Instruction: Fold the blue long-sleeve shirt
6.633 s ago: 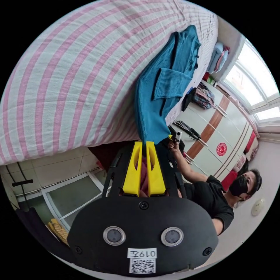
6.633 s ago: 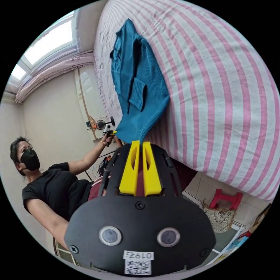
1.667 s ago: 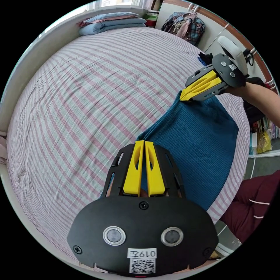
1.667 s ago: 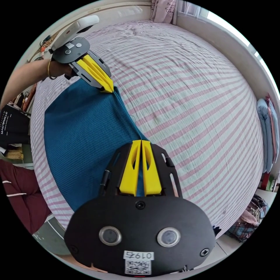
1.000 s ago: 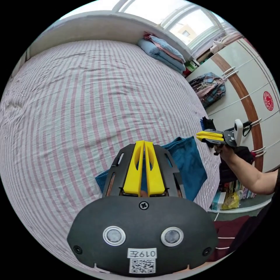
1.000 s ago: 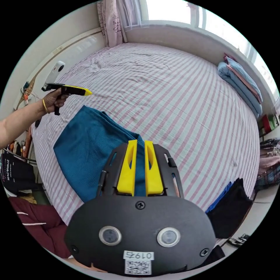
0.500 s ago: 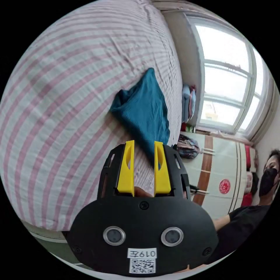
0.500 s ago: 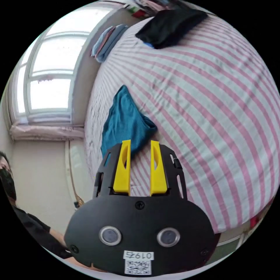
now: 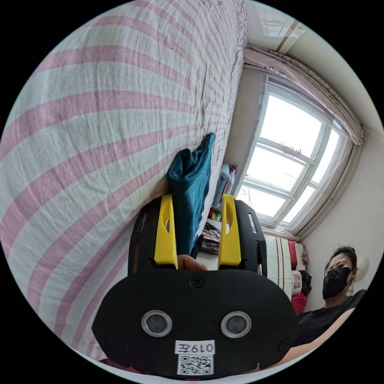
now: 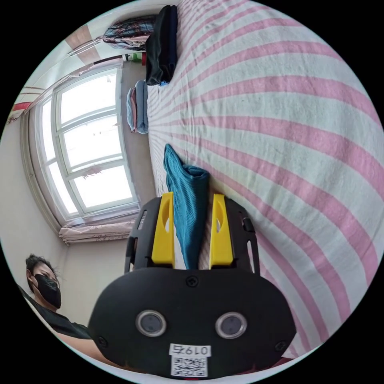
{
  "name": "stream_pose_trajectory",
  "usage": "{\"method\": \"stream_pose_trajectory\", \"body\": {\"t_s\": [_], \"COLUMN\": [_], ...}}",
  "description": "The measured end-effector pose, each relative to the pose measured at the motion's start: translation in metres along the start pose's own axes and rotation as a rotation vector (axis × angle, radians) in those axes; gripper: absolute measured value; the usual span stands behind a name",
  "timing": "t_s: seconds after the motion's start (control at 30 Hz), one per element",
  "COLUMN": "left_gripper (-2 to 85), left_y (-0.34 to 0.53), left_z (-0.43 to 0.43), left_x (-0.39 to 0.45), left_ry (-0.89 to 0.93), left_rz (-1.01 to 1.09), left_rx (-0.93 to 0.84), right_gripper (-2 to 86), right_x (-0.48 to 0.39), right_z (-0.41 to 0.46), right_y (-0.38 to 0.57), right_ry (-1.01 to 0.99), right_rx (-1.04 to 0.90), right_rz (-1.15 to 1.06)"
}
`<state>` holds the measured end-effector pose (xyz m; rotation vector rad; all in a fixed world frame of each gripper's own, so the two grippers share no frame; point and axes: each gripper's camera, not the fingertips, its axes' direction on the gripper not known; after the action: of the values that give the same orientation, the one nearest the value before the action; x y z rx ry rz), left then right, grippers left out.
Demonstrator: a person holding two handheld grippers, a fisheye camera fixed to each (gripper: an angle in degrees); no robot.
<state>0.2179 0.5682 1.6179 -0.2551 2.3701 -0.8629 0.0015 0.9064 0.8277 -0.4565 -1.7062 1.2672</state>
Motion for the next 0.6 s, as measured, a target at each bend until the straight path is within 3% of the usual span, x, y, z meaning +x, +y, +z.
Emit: {"method": "stream_pose_trajectory", "body": {"t_s": [0.1, 0.27, 0.6], "left_gripper": [11.3, 5.5, 5.0], "left_y": [-0.004, -0.002, 0.045], "left_z": [-0.002, -0.014, -0.078], "left_x": [-0.003, -0.012, -0.012], "left_ry": [-0.004, -0.058, -0.130], "left_rz": [0.002, -0.046, 0.018], "left_rx": [0.010, 0.009, -0.084], "right_gripper": [12.3, 1.3, -0.5], "right_x": [0.008, 0.018, 0.020], "right_z": [0.000, -0.008, -0.104], "right_y": [-0.004, -0.006, 0.028], "right_ry": [-0.007, 0.021, 0.049], "right_rx": [-0.034, -0.052, -0.056], "right_rz": [-0.018, -0.038, -0.083]}}
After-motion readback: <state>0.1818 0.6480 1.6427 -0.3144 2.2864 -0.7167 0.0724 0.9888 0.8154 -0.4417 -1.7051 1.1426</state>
